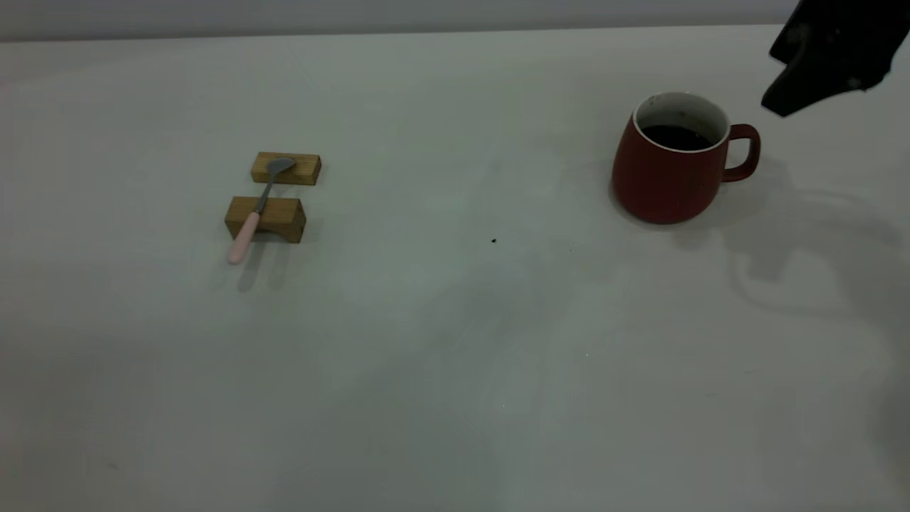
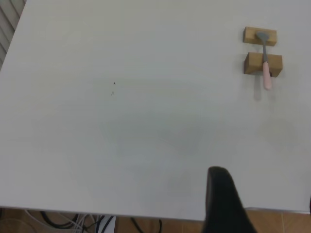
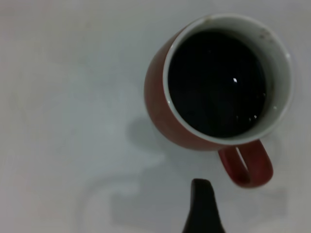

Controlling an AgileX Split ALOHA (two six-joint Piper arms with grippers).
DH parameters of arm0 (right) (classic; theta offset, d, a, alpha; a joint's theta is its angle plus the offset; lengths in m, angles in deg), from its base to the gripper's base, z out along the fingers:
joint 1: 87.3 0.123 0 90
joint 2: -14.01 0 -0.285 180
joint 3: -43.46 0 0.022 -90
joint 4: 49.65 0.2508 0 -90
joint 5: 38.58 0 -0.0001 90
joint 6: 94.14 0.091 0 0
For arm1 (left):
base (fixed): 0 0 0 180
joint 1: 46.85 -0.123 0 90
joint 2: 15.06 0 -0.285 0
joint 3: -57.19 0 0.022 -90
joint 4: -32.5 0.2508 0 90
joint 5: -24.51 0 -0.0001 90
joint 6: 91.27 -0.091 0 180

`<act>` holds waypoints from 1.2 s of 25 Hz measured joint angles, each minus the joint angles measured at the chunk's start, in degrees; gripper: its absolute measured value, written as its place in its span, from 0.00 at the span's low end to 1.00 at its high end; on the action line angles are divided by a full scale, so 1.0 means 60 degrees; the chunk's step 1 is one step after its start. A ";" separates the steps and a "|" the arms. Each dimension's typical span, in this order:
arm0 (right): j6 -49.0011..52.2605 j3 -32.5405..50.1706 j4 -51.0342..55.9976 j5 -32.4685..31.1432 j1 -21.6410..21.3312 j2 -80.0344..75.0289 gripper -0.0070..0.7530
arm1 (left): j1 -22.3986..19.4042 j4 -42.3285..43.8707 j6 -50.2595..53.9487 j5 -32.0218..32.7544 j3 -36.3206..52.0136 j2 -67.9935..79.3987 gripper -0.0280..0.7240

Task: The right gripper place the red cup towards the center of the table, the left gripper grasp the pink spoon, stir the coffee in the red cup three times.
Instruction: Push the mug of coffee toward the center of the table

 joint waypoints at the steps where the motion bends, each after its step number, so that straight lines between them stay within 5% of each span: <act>1: -0.0493 -0.0201 0.0213 -0.0103 -0.0104 -0.0232 0.79 | 0.0000 0.0000 -0.0008 0.0000 0.0000 0.0000 0.69; 11: -0.2650 -0.0816 0.1851 -0.0178 -0.0731 -0.1530 0.79 | 0.0000 0.0000 -0.0008 0.0000 0.0000 0.0000 0.69; 24: -0.2710 -0.1274 0.2734 0.0605 -0.0688 -0.2712 0.79 | 0.0000 0.0000 -0.0020 0.0000 0.0000 0.0000 0.69; 30: -0.2721 -0.1326 0.3015 0.0679 -0.0121 -0.2988 0.79 | 0.0000 0.0000 -0.0020 0.0000 0.0000 0.0000 0.69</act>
